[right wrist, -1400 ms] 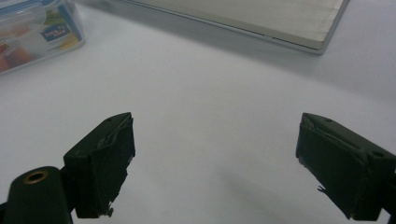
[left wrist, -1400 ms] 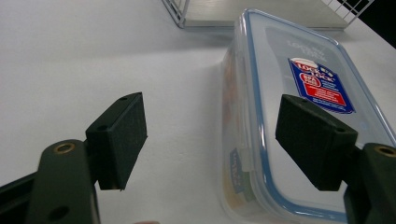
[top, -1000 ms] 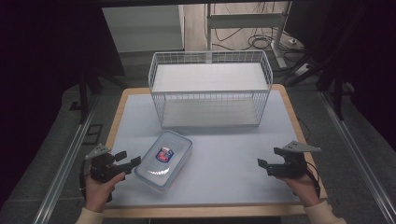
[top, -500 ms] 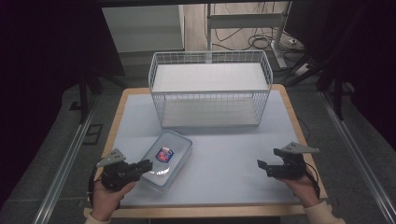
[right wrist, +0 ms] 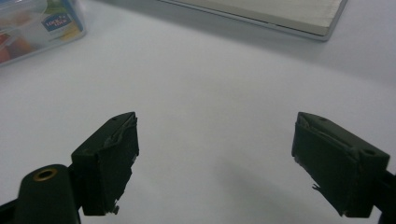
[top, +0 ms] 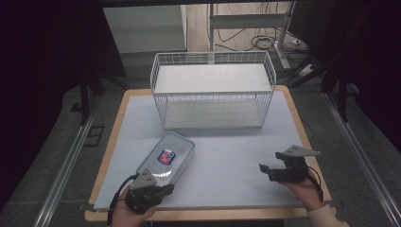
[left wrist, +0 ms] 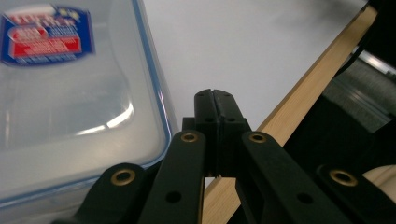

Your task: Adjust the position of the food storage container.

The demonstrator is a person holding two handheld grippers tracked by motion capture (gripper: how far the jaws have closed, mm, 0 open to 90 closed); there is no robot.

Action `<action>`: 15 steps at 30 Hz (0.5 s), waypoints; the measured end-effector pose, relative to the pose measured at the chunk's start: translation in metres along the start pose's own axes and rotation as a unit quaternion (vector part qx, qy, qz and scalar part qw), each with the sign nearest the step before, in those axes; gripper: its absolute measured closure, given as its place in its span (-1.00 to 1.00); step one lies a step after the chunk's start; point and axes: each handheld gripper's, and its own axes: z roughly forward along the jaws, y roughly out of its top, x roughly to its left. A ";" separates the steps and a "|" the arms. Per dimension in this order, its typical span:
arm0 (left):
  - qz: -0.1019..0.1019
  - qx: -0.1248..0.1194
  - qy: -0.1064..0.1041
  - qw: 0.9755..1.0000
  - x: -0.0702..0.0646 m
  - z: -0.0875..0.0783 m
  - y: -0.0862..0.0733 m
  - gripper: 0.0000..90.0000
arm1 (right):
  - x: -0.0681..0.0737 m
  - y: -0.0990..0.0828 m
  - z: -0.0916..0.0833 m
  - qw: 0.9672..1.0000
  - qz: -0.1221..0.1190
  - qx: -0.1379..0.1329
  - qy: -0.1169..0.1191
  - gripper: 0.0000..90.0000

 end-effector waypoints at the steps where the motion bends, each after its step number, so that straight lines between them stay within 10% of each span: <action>1: 0.005 0.011 0.010 1.000 -0.001 0.005 -0.004 1.00 | 0.000 0.000 0.000 1.000 0.000 0.002 0.002 -0.66; 15: 0.003 0.022 0.029 0.999 0.004 0.008 -0.009 1.00 | 0.002 -0.002 0.003 1.000 -0.007 0.016 0.005 -0.66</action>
